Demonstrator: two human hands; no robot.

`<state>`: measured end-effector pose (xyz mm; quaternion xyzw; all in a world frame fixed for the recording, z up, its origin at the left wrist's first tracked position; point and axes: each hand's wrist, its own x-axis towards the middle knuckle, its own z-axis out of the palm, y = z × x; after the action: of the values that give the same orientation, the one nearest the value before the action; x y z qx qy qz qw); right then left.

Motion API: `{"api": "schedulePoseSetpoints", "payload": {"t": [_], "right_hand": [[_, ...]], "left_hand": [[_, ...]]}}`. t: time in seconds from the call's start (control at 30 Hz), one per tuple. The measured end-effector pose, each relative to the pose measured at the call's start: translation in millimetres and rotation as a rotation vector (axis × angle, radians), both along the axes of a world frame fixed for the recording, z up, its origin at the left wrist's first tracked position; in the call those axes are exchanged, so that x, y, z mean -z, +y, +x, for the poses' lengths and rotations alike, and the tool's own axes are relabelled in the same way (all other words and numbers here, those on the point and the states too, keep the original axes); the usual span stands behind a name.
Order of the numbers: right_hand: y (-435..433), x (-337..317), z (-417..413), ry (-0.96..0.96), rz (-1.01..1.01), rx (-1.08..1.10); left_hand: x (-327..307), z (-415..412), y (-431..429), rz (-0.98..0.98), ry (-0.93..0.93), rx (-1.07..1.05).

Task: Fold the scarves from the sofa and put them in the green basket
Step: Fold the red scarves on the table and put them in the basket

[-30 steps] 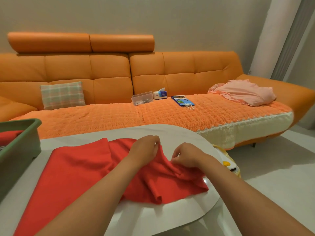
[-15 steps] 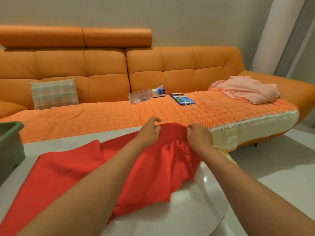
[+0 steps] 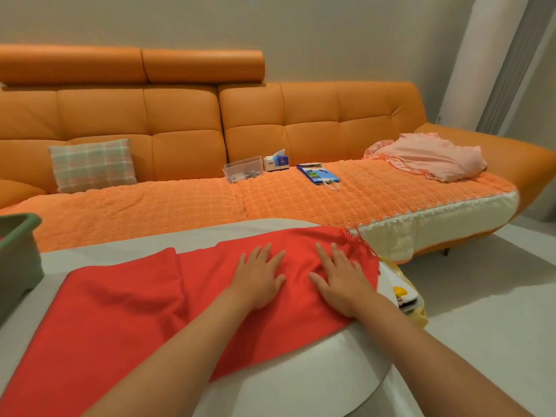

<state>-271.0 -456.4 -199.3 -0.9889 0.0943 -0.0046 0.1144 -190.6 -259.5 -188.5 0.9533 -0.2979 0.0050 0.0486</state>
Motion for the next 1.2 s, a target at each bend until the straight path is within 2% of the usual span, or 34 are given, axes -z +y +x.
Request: {"api": "schedulePoseSetpoints", "payload": {"t": [0.1, 0.2, 0.27, 0.3, 0.33, 0.4, 0.47, 0.7, 0.8, 0.9, 0.97, 1.07, 1.2], "right_hand": [[-17, -7, -19, 0.118, -0.065, 0.167], [-25, -13, -38, 0.189, -0.234, 0.356], [-19, -17, -44, 0.108, -0.304, 0.301], [-14, -17, -45, 0.044, -0.274, 0.211], [-7, -18, -47, 0.008, -0.2, 0.108], [4, -16, -56, 0.056, -0.019, -0.01], [6, -12, -67, 0.127, 0.014, 0.006], [7, -27, -84, 0.255, -0.143, 0.158], [30, -36, -77, 0.175, -0.215, 0.135], [68, -40, -66, -0.012, -0.155, -0.013], [99, -45, -56, -0.062, -0.035, -0.101], [144, -50, -44, -0.05, 0.198, -0.197], [192, -48, -31, 0.008, 0.252, -0.235]], "left_hand": [[-3, -17, -6, -0.05, -0.118, 0.073], [-8, -40, -16, -0.063, -0.042, 0.067], [-7, -54, -23, -0.003, 0.046, 0.091], [-5, -61, -25, 0.032, 0.105, 0.104], [-3, -67, -28, 0.066, 0.158, 0.113], [-1, -77, -29, 0.096, 0.21, 0.131], [-1, -84, -25, 0.071, 0.208, 0.149], [-1, -100, -5, 0.021, 0.191, 0.169], [-14, -99, 8, -0.138, 0.008, 0.18], [-30, -91, 40, -0.235, -0.125, 0.101], [-36, -85, 72, -0.255, -0.17, 0.014], [-36, -86, 123, -0.283, -0.147, -0.062], [-22, -91, 182, -0.276, -0.068, -0.068]]}}
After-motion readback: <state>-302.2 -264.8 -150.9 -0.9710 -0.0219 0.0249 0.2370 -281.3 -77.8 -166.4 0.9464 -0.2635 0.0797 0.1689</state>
